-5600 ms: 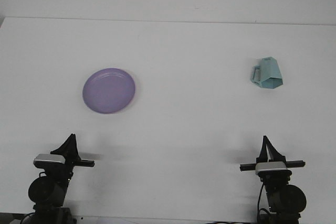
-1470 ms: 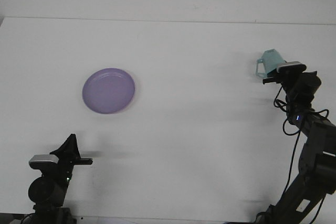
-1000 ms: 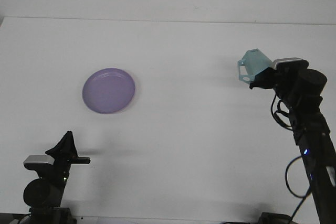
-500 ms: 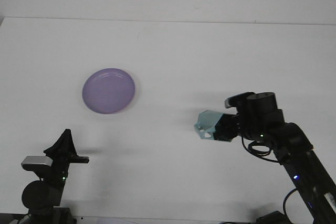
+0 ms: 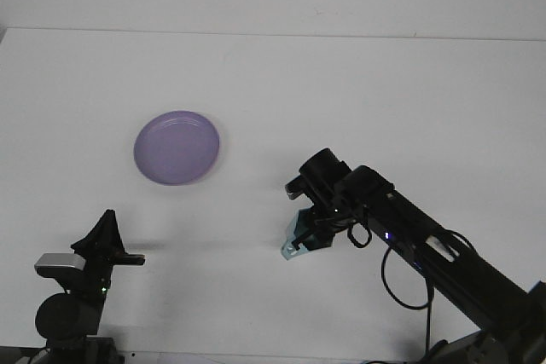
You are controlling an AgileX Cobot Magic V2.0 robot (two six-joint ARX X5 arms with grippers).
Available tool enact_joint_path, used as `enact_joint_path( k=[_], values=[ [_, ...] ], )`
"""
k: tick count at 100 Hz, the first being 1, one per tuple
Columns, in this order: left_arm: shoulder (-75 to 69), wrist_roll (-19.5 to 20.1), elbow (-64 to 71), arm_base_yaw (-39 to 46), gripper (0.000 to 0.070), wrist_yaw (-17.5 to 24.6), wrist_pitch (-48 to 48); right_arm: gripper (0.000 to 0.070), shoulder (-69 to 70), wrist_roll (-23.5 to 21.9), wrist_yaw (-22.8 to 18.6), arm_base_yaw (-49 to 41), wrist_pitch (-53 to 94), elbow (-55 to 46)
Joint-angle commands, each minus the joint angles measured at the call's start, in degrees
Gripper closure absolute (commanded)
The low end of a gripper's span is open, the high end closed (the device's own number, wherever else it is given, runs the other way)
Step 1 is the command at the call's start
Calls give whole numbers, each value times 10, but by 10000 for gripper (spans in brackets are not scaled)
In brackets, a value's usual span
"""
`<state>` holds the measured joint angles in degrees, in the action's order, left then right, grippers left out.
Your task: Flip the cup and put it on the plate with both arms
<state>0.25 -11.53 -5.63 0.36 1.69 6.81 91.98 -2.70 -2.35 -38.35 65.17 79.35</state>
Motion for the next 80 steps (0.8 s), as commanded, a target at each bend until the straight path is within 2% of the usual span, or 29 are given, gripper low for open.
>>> enact_joint_path(
  k=[1,28,66,72,80],
  values=[
    [0,-1,-8,0,688,3,5,698,30,21,8,-9,12,26],
    [0,-1,-8,0,688,3,2,698,94,38,8,-11,29,36],
    [0,-1,-8,0,688,3,-8,680,106,59,-2,-11,20,36],
    [0,-1,-8,0,688,3,-13,613,106,60,-10,-11,20,36],
    [0,-1,-8,0,688,3,-16,410,106,61,-11,-11,21,36]
  ],
)
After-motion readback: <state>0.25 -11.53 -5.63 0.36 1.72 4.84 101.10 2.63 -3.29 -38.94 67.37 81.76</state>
